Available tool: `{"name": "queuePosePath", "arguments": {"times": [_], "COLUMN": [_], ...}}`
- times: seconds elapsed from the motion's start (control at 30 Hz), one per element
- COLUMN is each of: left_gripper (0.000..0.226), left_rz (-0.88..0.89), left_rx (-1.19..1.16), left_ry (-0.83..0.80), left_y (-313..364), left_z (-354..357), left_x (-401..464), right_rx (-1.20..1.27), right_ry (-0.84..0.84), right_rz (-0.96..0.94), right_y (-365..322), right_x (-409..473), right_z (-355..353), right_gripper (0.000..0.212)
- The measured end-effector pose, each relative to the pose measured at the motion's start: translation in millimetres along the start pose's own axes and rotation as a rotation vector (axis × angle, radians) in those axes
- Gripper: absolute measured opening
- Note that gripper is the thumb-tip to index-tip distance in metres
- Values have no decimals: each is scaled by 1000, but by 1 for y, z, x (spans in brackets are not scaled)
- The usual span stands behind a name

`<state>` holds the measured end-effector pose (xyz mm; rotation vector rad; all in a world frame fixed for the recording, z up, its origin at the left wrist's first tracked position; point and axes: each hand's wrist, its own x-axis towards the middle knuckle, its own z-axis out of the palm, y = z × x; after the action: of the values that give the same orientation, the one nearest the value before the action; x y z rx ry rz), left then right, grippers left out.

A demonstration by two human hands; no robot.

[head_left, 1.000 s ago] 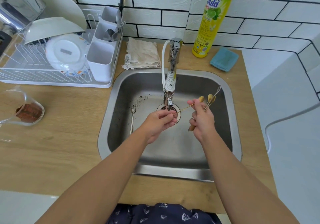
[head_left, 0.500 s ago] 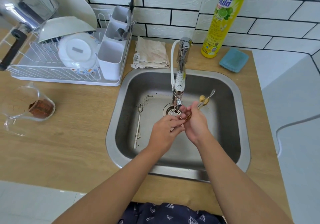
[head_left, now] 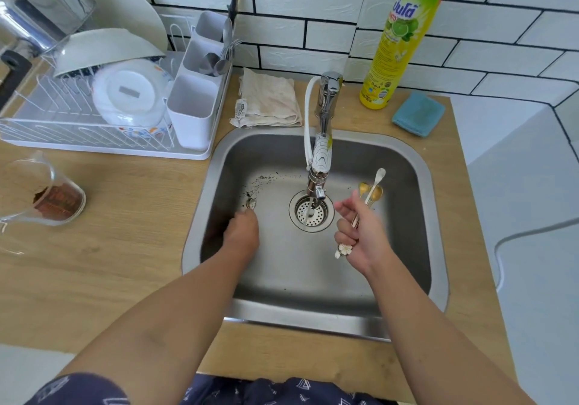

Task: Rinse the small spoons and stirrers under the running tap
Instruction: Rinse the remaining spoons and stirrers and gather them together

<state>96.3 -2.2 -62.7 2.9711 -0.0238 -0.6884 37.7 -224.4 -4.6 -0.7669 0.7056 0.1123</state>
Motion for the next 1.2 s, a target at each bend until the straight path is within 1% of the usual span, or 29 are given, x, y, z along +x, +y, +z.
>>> {"name": "queuePosePath", "arguments": {"times": [0.1,0.23,0.33,0.37,0.4,0.43,0.5,0.53,0.57,0.6,0.63,0.73,0.8,0.87,0.93,0.97,1.03,1.1,1.2], "left_gripper": [33,29,25,24,21,17,12,12,13,13,13,17,18,20,20,19,17,17,19], "left_rz": [-46,-32,0,19,26,0,-89,-113,-114,-110,-107,-112,-112,-101,-91,-85,-77,-69,-66], "left_rx": [-32,-49,-184,-276,-421,-645,-1148,-1292,-1353,-1385,-1403,-1430,-1439,-1417,-1374,-1356,-1328,-1316,-1335], "left_ry": [0,29,61,46,11,-71,-337,-434,-489,-520,-533,-532,-514,-474,-449,-444,-431,-415,-404], "left_y": [-4,-6,-5,-1,4,12,29,35,39,42,44,48,49,48,47,46,44,43,43], "left_z": [-3,-15,-23,-26,-27,-28,-31,-32,-31,-31,-31,-32,-33,-35,-37,-38,-39,-41,-43], "left_x": [4,4,-1,-6,-12,-21,-41,-48,-54,-59,-64,-72,-74,-73,-73,-74,-73,-71,-70], "right_rx": [5,13,3,-17,-49,-91,-182,-223,-260,-291,-308,-247,-265,-347,-475,-545,-651,-645,-644], "right_ry": [-16,-16,0,15,34,55,86,93,93,87,76,15,-10,11,60,90,123,101,-10], "right_rz": [0,16,27,29,26,18,1,0,7,20,36,66,59,33,-23,-64,-122,-113,-37], "right_y": [-2,1,8,11,15,19,27,30,33,35,37,39,38,36,33,32,30,29,32], "right_x": [-2,1,5,6,7,8,9,9,9,8,8,6,6,8,11,13,16,16,14], "right_z": [-2,-4,-5,-4,-3,-2,1,3,4,6,8,11,15,21,24,26,27,27,27], "right_gripper": [31,33,33,32,29,25,20,18,16,15,18,33,38,34,15,16,27,22,11]}}
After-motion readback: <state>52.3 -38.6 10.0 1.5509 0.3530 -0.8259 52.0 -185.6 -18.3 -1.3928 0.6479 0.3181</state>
